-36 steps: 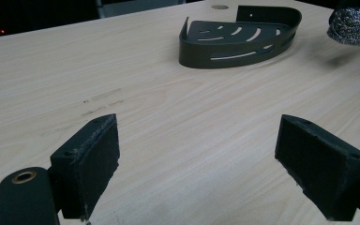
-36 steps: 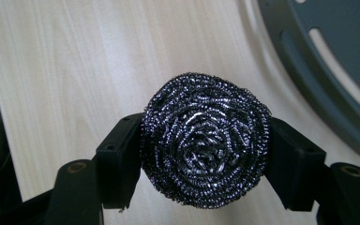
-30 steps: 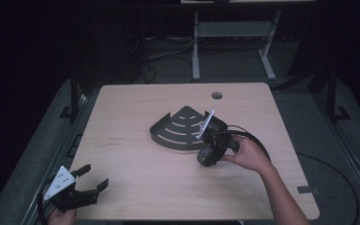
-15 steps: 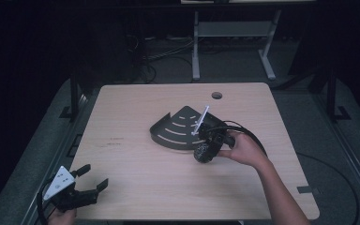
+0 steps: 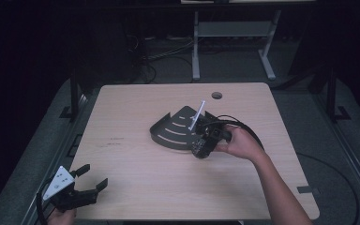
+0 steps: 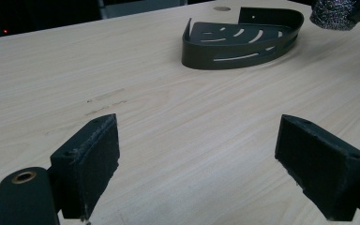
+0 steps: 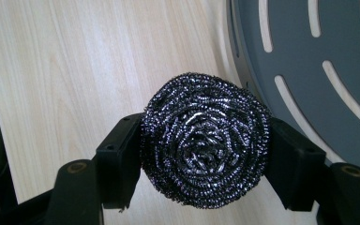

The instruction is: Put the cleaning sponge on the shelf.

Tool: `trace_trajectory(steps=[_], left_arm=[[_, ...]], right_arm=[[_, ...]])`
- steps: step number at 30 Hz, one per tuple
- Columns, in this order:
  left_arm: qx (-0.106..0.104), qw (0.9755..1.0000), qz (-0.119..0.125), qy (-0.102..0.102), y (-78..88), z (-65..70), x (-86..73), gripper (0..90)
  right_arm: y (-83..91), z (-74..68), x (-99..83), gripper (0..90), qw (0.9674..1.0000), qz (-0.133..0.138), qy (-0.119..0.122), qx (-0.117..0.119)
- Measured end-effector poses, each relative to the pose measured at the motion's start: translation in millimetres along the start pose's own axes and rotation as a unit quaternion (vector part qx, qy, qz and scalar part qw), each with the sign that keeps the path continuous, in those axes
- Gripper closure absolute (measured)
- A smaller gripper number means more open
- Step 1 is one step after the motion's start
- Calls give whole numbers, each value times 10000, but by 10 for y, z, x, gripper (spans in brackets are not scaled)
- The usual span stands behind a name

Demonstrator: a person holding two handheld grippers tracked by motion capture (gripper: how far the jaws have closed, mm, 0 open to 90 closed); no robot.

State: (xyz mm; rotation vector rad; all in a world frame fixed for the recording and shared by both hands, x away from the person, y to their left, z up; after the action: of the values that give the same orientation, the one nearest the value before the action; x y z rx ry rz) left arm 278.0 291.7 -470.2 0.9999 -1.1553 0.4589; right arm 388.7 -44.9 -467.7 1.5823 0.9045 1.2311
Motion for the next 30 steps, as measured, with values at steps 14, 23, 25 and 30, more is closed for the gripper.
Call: trace_trajectory(steps=[14, 23, 25, 30], left_arm=[[9, 10000, 28, 15, 9, -11, 6, 133], [-3, 10000, -4, 14, -1, -9, -5, 133], [-11, 10000, -6, 16, -6, -5, -7, 133], [0, 10000, -14, 18, 0, -13, -8, 133]], right_arm=[[34, 166, 130, 339, 10000, 61, -51, 51], [-14, 298, 105, 339, 9997, 96, -209, 124], [-16, 333, 103, 339, 9997, 38, -239, 91], [5, 382, 165, 339, 9997, 54, -208, 98]])
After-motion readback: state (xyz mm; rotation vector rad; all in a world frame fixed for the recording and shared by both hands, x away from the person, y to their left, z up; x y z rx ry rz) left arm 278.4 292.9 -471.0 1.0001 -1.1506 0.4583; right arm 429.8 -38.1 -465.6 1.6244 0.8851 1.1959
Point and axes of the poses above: each handheld gripper's, and its own axes: y roughly backward along the jaws, x roughly out of its top, z roughly to its right, the point moved 10 cm from there along -y, roughly forward along the jaws, and after that the axes turned 4 degrees about y, right-handed, at the moved point
